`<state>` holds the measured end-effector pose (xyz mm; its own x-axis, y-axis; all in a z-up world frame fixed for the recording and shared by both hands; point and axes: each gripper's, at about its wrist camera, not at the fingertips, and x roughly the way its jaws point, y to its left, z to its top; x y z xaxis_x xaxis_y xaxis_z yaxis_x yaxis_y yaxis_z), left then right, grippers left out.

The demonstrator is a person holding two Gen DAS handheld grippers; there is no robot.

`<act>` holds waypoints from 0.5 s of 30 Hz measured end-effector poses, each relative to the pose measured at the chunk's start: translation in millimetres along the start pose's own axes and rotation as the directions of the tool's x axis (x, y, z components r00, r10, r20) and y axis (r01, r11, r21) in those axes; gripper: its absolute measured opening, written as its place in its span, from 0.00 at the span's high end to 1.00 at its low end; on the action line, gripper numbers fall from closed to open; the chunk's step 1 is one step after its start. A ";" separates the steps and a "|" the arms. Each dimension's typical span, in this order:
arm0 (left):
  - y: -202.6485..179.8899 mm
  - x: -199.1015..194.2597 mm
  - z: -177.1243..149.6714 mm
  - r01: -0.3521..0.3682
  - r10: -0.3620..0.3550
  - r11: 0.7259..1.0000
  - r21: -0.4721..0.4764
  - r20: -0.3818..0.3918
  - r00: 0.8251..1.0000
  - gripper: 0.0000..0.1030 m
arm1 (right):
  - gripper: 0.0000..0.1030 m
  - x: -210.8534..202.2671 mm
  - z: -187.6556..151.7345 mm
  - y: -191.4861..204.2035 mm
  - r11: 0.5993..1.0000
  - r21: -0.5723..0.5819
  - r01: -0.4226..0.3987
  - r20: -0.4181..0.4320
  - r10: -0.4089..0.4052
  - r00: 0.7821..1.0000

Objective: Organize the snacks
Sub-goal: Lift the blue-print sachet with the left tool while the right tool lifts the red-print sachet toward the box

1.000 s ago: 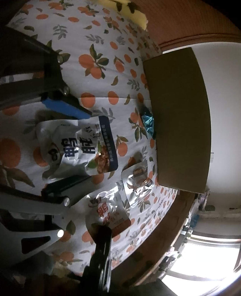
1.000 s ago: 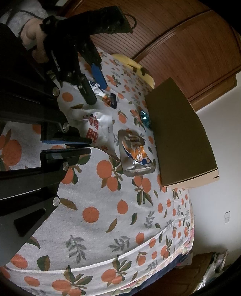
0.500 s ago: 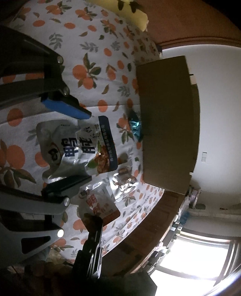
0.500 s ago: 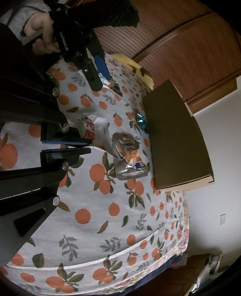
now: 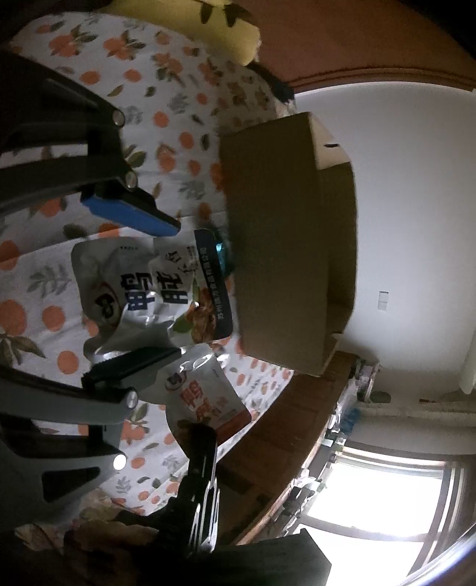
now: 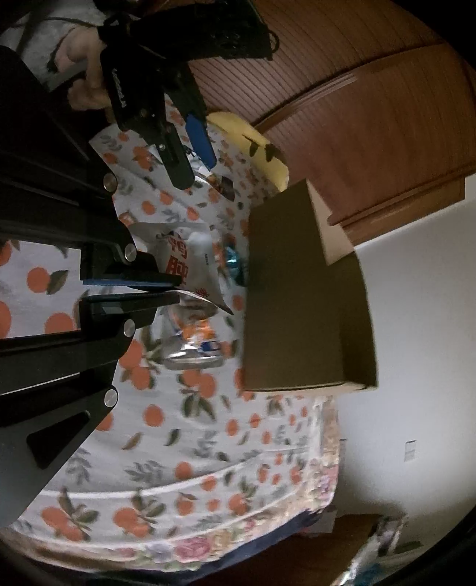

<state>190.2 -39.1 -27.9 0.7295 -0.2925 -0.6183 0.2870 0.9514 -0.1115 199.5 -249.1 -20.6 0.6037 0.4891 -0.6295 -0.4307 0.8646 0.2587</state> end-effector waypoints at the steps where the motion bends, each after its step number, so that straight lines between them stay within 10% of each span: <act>1: 1.0 -1.3 5.5 -0.001 0.001 1.000 0.009 0.007 1.000 0.42 | 1.00 -0.8 4.6 1.2 1.000 -0.007 0.002 0.004 -0.002 1.000; 15: 26.1 0.2 97.4 -0.009 -0.001 0.996 0.093 0.104 0.995 0.42 | 1.00 4.1 98.9 12.6 0.995 -0.098 0.009 0.109 0.002 0.994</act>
<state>258.2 -23.7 44.8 0.7896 -0.3019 -0.5342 0.3371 0.9409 -0.0334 262.8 -224.8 52.5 0.6722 0.5006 -0.5455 -0.4892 0.8534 0.1803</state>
